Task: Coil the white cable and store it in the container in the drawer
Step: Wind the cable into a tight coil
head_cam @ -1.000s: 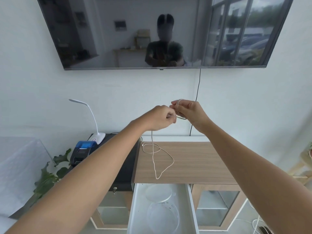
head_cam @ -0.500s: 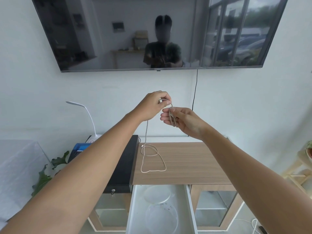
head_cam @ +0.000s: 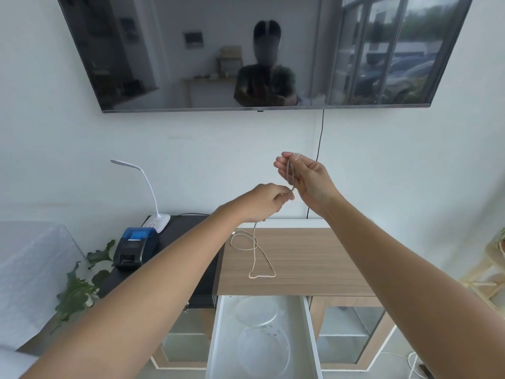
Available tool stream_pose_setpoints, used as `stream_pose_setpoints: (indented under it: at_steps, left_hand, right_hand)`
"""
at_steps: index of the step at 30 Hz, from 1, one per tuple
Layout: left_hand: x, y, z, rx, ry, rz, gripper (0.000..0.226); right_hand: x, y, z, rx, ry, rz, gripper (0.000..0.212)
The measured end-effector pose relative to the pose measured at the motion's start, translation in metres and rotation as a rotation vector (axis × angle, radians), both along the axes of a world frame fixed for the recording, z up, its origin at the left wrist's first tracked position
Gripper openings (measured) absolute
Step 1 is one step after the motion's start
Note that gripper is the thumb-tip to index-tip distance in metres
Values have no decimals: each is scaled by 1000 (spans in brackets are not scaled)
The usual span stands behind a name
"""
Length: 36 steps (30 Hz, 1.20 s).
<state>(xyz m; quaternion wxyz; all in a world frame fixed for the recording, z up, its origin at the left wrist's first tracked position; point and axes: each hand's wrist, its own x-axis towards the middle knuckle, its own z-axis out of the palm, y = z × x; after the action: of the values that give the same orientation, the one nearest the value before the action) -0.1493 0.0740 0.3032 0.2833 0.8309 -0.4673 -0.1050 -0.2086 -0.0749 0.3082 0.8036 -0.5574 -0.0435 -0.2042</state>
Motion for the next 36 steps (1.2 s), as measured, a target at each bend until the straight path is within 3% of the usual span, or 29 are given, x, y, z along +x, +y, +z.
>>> stream_pose_setpoints:
  at_steps: [4, 7, 14, 18, 26, 30, 36]
  left_hand:
    - [-1, 12, 19, 44, -111, -27, 26]
    - [5, 16, 36, -52, -163, -25, 22]
    - [33, 21, 35, -261, -132, 89, 14]
    - [39, 23, 29, -334, -105, 121, 17]
    - [28, 22, 11, -403, 36, 130, 21]
    - [16, 19, -7, -307, 170, 141, 27]
    - [-1, 17, -7, -99, 40, 13, 27]
  right_hand:
    - [-3, -10, -9, -380, 101, -138, 25]
    - [-8, -7, -19, -532, 181, -27, 38]
    - [-12, 18, -12, -66, 280, 257, 50]
    - [-14, 19, -9, -151, 229, 239, 31]
    - [-15, 27, -3, -162, 117, 343, 30]
    - [-7, 28, 9, -75, 39, 293, 26]
    - [5, 16, 7, -162, 39, 33, 26]
